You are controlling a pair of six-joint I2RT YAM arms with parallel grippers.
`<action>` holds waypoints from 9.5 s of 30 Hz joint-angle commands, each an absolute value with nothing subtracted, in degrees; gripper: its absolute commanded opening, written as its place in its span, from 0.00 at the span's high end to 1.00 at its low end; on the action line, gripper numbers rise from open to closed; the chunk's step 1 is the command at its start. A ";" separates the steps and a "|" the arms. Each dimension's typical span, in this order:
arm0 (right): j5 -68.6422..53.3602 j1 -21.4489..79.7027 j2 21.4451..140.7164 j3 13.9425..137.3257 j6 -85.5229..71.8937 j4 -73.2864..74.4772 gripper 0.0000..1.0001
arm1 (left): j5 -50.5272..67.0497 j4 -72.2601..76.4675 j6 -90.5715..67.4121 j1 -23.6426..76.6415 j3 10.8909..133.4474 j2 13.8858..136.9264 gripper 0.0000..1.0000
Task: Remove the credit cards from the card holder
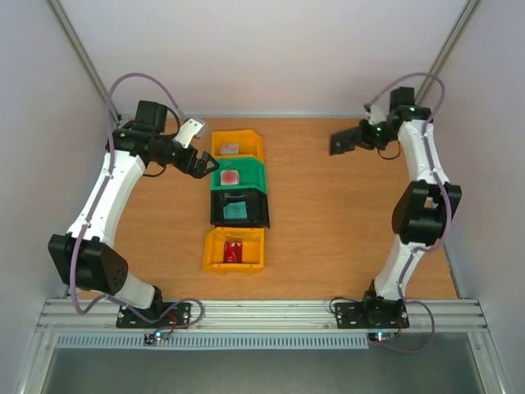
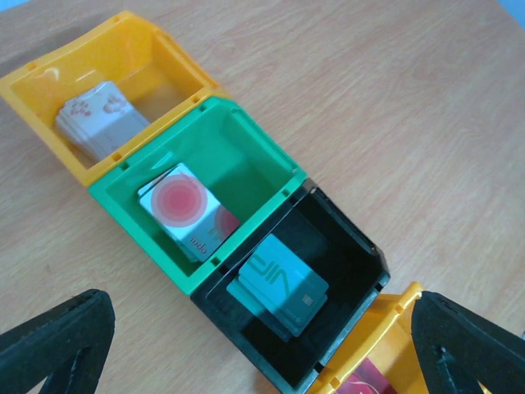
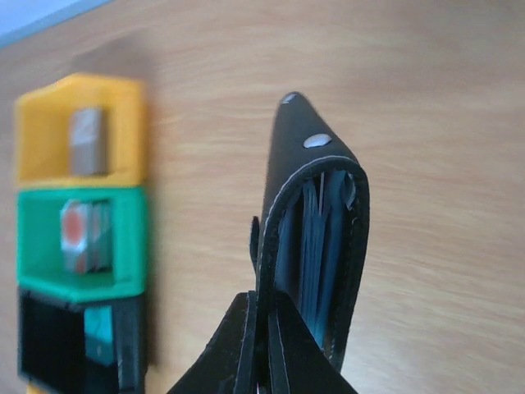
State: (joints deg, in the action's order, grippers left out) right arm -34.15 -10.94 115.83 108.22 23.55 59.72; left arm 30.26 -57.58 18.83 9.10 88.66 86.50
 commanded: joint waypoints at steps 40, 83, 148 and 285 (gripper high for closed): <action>-19.29 47.13 85.69 110.50 50.63 60.03 0.08 | 51.53 -69.37 27.67 17.23 94.95 78.25 1.00; -2.74 54.82 70.06 80.56 25.28 14.78 0.04 | 31.29 -6.53 -21.46 17.34 51.86 29.30 1.00; 31.54 68.67 101.60 113.02 28.85 32.69 0.99 | 16.98 -15.31 -14.24 17.33 53.18 30.82 1.00; 14.36 64.56 102.35 123.51 21.29 65.28 0.99 | 25.21 -19.31 -18.38 17.51 42.30 35.64 0.06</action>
State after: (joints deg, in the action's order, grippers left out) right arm 27.40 65.28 107.92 127.81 18.24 69.71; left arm 26.55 -20.21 -19.05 17.39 41.43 37.67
